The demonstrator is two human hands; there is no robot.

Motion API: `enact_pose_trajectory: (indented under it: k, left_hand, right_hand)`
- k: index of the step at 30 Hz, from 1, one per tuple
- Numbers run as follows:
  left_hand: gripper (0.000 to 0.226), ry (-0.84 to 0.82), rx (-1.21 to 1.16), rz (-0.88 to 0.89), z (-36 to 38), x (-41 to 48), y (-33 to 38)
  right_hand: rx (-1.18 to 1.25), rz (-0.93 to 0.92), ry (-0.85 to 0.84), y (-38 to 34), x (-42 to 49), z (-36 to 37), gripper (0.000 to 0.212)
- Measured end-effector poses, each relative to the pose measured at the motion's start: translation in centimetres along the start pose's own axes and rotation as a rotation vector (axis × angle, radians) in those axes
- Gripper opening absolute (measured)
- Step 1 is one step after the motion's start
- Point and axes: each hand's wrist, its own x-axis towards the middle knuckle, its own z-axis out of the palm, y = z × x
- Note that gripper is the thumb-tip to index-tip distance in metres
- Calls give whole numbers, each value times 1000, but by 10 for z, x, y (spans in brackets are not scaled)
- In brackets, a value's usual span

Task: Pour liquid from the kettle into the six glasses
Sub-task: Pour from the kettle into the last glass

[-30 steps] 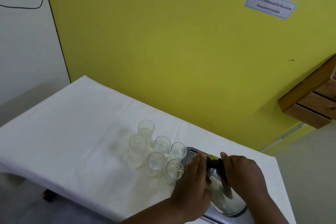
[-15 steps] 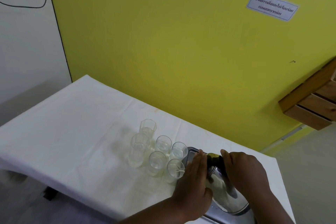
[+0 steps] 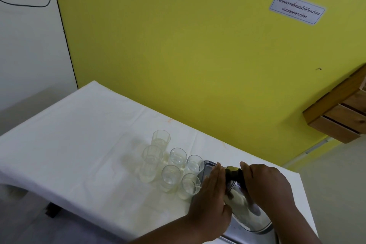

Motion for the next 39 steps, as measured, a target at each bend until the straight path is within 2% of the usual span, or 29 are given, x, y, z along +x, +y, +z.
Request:
enact_pose_trajectory:
  k: [7, 11, 18, 21, 25, 28, 36, 37, 39]
  left_hand:
    - [86, 22, -28, 6, 0, 1, -1]
    - [86, 36, -35, 5, 1, 1, -1]
    - [87, 55, -33, 2, 2, 1, -4]
    - [88, 72, -37, 2, 4, 0, -5]
    - [87, 82, -53, 8, 2, 1, -3]
    - [87, 81, -66, -4, 3, 0, -5]
    - [88, 104, -87, -10, 2, -3, -6]
    - [88, 106, -87, -9, 2, -4, -6]
    - [87, 112, -78, -7, 3, -5, -7]
  right_hand:
    - [-161, -154, 11, -4, -1, -13, 49]
    - [-87, -40, 27, 2, 5, 1, 43]
    - [-42, 3, 89, -5, 2, -17, 34]
    - [-73, 2, 65, -8, 1, -20, 38]
    - [-83, -42, 54, -9, 3, -21, 28]
    - [-95, -54, 103, -5, 5, -10, 42]
    - [-60, -38, 158, -11, 10, -9, 47]
    - [-90, -66, 145, -11, 9, -7, 52]
    - [-131, -112, 146, -11, 11, -4, 79]
